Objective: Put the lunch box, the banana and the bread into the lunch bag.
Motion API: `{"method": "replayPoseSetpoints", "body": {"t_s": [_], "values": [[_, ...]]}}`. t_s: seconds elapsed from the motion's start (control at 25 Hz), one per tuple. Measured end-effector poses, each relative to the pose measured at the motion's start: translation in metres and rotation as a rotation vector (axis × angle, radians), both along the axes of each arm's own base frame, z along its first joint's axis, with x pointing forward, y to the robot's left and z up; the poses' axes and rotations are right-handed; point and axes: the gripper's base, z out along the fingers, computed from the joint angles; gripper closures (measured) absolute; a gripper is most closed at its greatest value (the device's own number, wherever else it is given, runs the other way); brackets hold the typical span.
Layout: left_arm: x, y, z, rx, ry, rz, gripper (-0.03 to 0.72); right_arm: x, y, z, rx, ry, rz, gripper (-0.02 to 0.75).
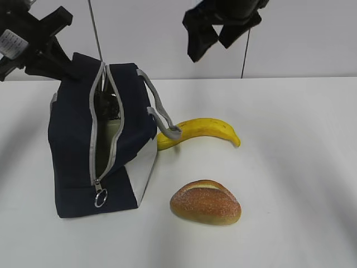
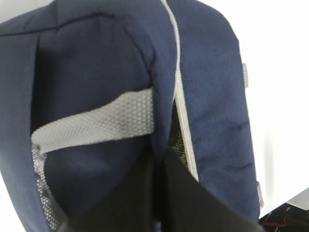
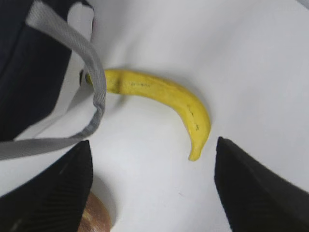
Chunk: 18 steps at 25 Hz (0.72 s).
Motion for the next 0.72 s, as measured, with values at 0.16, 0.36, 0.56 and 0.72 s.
{"method": "replayPoseSetpoints", "body": {"t_s": [0.16,0.36,0.56,0.72], "values": [[0.0,0.0,0.0,0.003,-0.003,-0.01,0.686,-0.002,-0.011,-0.026,-0.084,0.065,0.082,0.154],[-0.001,0.0,0.0,0.004,0.005,-0.016,0.686,0.005,-0.02,-0.043,-0.164,0.083,0.147,0.154],[-0.002,0.0,-0.001,0.004,0.015,-0.026,0.686,0.016,-0.019,-0.071,-0.257,0.115,0.284,0.154],[-0.003,0.0,-0.001,0.005,0.018,-0.03,0.686,0.028,-0.015,-0.097,-0.309,0.108,0.429,0.154]]}}
